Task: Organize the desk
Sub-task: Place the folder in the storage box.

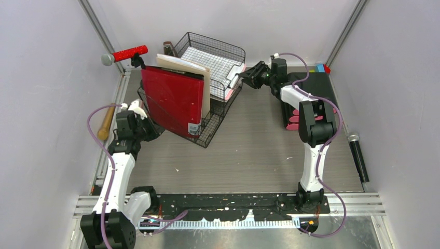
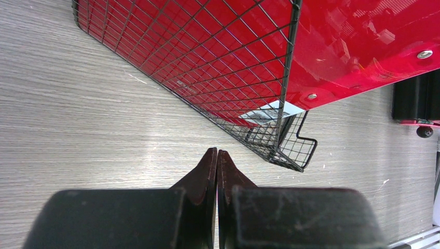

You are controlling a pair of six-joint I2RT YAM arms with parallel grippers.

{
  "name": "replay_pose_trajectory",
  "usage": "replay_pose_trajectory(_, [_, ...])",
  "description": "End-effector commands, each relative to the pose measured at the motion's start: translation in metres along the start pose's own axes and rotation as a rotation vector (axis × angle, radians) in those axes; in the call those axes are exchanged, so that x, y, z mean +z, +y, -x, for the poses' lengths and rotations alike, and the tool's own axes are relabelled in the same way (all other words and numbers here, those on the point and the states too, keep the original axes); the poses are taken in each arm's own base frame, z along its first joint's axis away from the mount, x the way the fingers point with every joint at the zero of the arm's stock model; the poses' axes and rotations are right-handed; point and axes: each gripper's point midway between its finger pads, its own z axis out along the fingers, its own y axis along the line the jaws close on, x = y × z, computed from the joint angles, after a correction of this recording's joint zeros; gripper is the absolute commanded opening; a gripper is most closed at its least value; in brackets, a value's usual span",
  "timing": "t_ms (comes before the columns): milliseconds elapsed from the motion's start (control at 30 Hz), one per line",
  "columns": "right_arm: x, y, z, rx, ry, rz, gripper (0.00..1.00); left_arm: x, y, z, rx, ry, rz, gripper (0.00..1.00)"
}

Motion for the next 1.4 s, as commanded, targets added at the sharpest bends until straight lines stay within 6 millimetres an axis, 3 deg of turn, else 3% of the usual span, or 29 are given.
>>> replay_pose_trajectory(0, [-0.001,-0.035,0.007,-0.029,-0.048,-0.122,0.44,-0.002,-0.005,0.013,0.036,-0.048,-0.023,0.00])
replay_pose_trajectory(100, [-0.002,-0.030,0.007,-0.031,-0.041,-0.109,0.44,-0.002,-0.005,0.014,0.038,-0.052,-0.021,0.00])
replay_pose_trajectory(300, [-0.008,0.011,0.013,-0.015,-0.041,0.001,0.50,-0.002,0.003,0.019,0.049,-0.070,0.026,0.00])
replay_pose_trajectory(567, [-0.030,0.061,0.017,-0.037,-0.045,0.107,0.53,0.000,0.011,0.030,0.070,-0.086,0.078,0.00])
replay_pose_trajectory(833, [-0.051,0.083,0.014,-0.083,-0.046,0.148,0.56,-0.018,0.004,0.034,0.172,-0.090,0.065,0.02])
replay_pose_trajectory(967, [-0.060,0.090,0.014,-0.104,-0.045,0.164,0.58,-0.028,-0.014,0.036,0.216,-0.092,-0.019,0.16])
replay_pose_trajectory(1200, [-0.078,0.097,0.017,-0.138,-0.054,0.184,0.59,-0.019,-0.033,0.049,0.199,-0.110,-0.096,0.61])
replay_pose_trajectory(1367, [-0.093,0.092,0.022,-0.153,-0.059,0.184,0.60,-0.001,-0.036,0.061,0.206,-0.115,-0.091,0.74])
